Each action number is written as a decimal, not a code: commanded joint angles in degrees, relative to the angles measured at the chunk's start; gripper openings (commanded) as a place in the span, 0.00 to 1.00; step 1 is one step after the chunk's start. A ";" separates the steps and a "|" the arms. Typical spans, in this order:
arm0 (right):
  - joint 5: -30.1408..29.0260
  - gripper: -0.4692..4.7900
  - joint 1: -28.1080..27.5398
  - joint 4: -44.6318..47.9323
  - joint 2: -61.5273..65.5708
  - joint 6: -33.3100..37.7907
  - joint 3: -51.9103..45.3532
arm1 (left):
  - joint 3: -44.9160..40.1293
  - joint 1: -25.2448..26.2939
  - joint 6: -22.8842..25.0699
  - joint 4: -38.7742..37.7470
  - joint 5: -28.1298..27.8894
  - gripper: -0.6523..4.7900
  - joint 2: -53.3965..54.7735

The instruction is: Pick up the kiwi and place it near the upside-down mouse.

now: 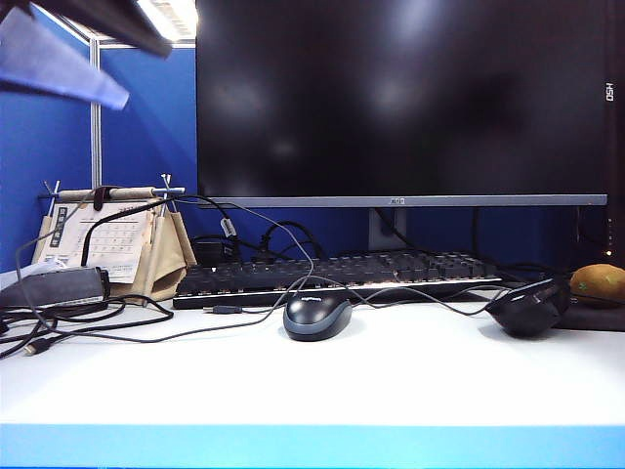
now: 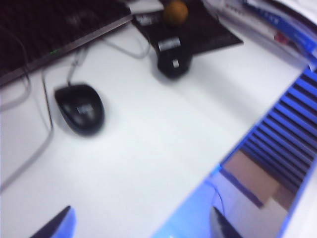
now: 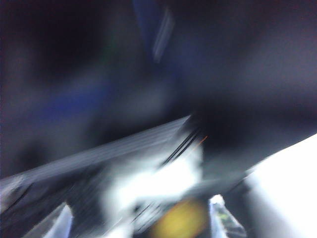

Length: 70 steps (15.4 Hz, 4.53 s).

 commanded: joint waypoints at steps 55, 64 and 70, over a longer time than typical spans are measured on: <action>-11.91 1.00 0.02 11.21 55.23 30.93 13.51 | 0.17 -0.02 -18.40 -5.07 9.38 0.77 0.04; -8.94 0.54 0.00 9.86 55.80 26.36 13.44 | 0.17 -0.02 -19.67 -6.23 9.38 0.77 0.04; -16.39 0.54 -0.09 18.62 55.67 26.29 13.46 | 0.17 -0.02 -19.67 -6.21 9.29 0.77 0.07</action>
